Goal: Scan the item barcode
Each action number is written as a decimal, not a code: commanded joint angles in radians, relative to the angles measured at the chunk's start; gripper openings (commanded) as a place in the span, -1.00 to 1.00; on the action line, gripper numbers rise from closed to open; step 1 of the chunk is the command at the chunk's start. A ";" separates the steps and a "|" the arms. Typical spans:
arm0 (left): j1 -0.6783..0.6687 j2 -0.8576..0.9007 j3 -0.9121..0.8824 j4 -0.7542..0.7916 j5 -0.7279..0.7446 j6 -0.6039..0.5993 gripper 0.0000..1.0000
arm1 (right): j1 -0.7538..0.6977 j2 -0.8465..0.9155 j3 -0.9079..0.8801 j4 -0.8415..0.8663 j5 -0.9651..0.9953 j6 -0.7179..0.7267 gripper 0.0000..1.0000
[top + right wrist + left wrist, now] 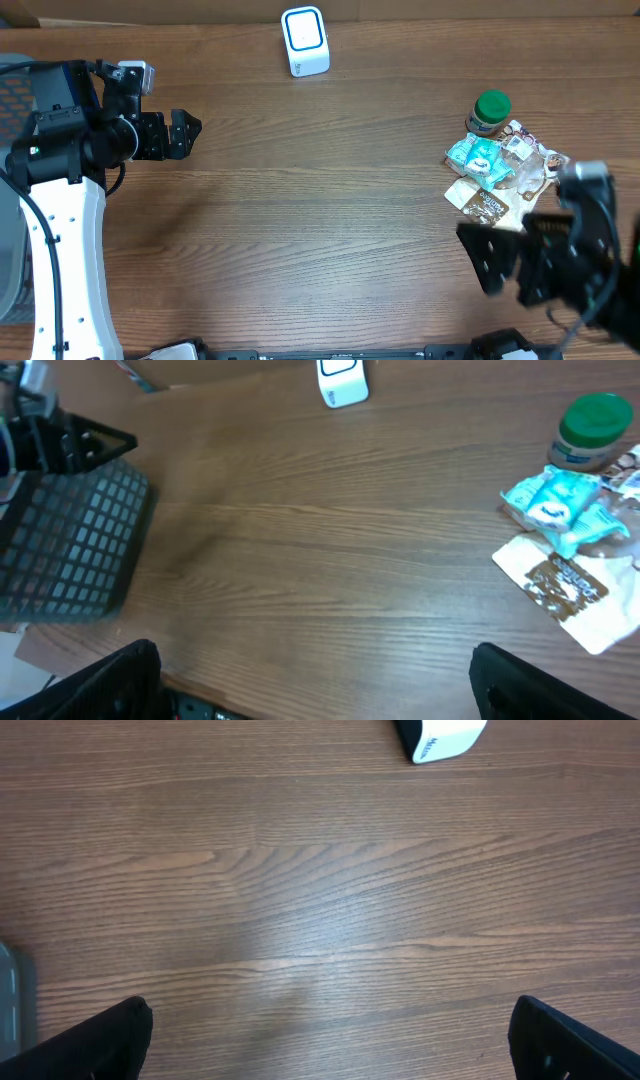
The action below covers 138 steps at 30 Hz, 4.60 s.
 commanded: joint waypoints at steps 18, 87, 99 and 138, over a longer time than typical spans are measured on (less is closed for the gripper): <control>-0.007 -0.005 0.021 0.003 0.011 0.016 0.99 | -0.174 -0.311 -0.417 0.437 0.282 -0.016 1.00; -0.007 -0.010 0.021 0.003 0.011 0.016 0.99 | -0.172 -0.922 -1.750 1.535 0.036 -0.089 1.00; -0.049 -0.306 -0.122 0.005 0.011 0.016 1.00 | -0.172 -0.922 -1.750 1.535 0.036 -0.089 1.00; -0.190 -1.422 -1.463 0.942 -0.117 0.095 0.99 | -0.172 -0.922 -1.750 1.535 0.036 -0.089 1.00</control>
